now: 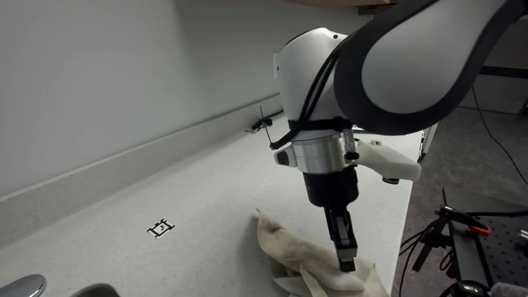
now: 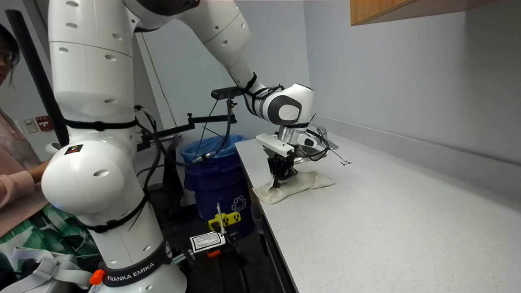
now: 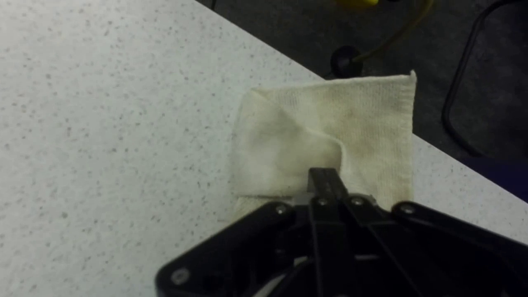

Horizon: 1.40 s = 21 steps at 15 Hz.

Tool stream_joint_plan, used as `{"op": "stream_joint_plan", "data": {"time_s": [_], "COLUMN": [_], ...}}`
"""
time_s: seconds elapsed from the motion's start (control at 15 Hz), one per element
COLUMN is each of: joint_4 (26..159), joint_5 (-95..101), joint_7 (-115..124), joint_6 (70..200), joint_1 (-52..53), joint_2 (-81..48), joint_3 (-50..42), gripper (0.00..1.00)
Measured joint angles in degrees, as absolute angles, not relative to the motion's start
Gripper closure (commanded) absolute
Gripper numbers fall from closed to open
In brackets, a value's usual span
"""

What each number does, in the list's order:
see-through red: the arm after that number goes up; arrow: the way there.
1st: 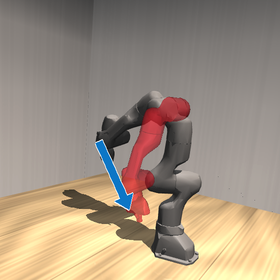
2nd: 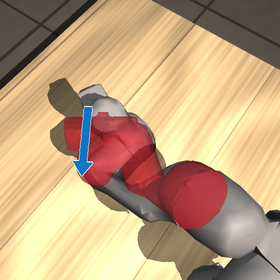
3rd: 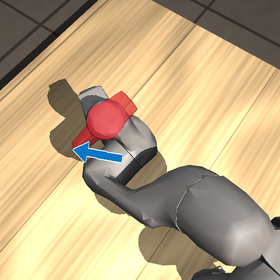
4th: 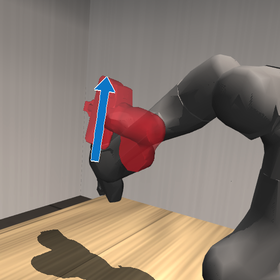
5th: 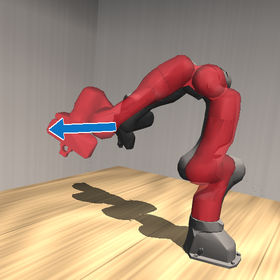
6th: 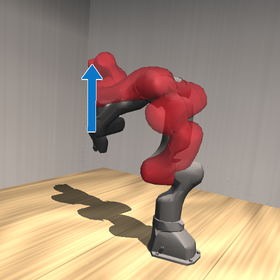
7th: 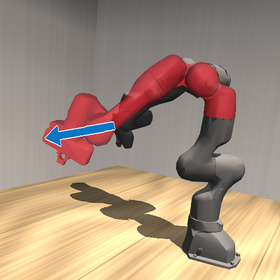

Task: Use the towel to wipe the countertop

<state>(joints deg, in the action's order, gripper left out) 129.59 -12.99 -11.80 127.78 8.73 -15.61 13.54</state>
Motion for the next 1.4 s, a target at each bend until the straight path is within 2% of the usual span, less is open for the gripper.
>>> {"op": "stream_joint_plan", "data": {"time_s": [0.4,0.87,1.4], "joint_4": [129.21,125.69,121.19], "joint_5": [-14.50,-15.57,-15.10], "joint_7": [-11.80,-8.66,-5.33], "joint_6": [128.95,137.78,138.46], "joint_1": [8.73,8.71,8.72], "joint_2": [-16.32,-21.41,-24.95], "joint_3": [13.79,13.38,12.56], "gripper": [1.00,1.00,1.00]}}
